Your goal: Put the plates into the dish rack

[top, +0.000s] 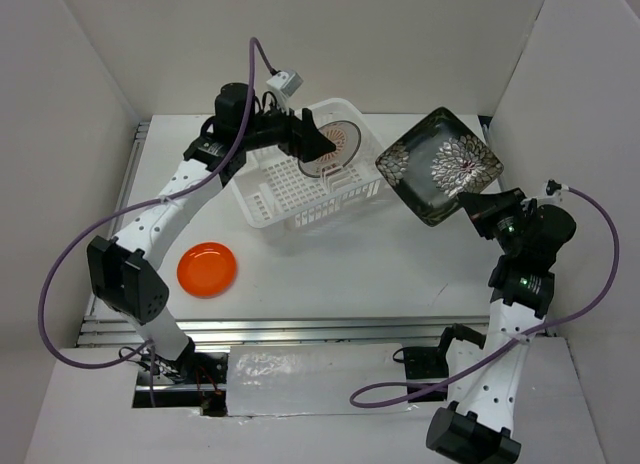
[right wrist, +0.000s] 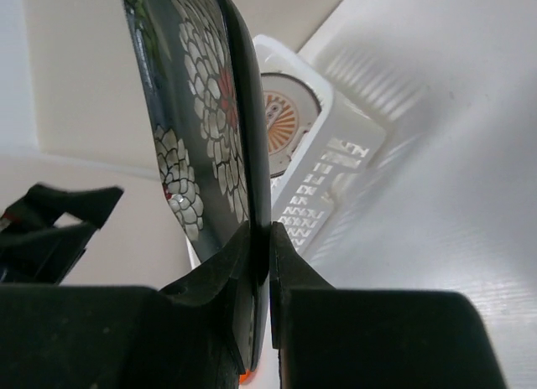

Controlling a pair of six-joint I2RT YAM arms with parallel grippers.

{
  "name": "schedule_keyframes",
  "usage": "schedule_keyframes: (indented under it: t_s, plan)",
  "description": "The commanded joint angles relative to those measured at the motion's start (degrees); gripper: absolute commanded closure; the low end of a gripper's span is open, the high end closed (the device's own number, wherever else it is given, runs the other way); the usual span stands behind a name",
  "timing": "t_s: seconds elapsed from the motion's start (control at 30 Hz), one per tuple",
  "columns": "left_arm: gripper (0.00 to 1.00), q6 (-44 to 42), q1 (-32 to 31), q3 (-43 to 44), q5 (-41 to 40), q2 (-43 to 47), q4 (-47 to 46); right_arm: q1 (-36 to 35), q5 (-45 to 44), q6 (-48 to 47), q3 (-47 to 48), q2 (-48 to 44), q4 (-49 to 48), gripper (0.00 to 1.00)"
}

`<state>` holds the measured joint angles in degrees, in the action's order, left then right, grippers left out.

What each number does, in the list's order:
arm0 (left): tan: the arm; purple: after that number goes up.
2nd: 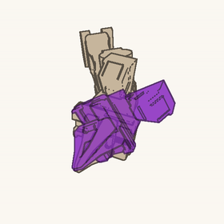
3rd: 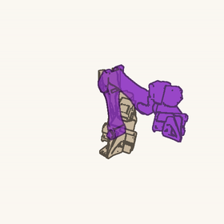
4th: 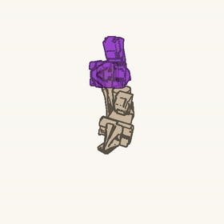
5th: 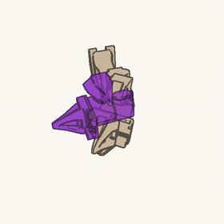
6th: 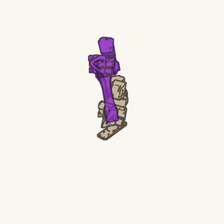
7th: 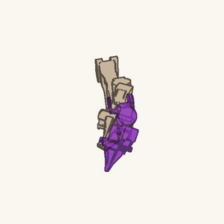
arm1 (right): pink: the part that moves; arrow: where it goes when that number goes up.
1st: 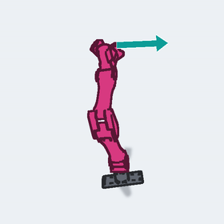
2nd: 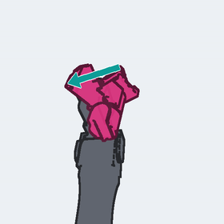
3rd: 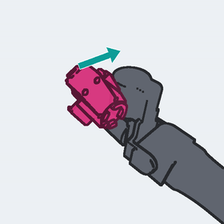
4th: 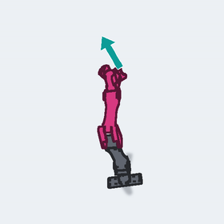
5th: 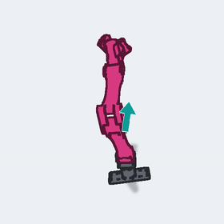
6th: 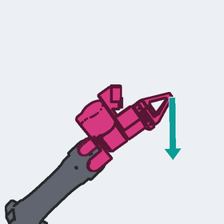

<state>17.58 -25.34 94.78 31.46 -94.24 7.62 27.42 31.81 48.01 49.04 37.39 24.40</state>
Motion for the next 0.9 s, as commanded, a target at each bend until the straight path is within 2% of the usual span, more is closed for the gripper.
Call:
schedule_keyframes:
  t_s: [0.0, 0.1, 0.27, 0.57, 0.87]
  plan:
    - [0.01, 0.96, -0.50, 5.31, 8.34, -2.17, -1.56, 0.18, 10.28, 2.26, -0.25, -2.66, -17.45, 1.00]
    - [0.01, 0.87, -0.50, 6.29, 8.00, -3.40, -0.58, 0.18, 13.79, 3.93, -3.06, -3.54, -21.14, 1.00]
    - [0.01, 3.59, -0.93, 5.32, 12.48, -5.34, -5.85, 0.18, 16.96, 5.86, -5.61, -4.95, -24.22, 1.00]
    - [0.01, 1.31, -6.47, 8.49, 10.28, -7.62, -6.12, 0.18, 18.72, 6.31, -7.55, -7.42, -24.23, 1.00]
    - [0.01, 2.90, -8.58, 10.33, 10.82, -9.30, -7.09, 0.18, 19.16, 5.87, -9.40, -7.77, -24.23, 1.00]
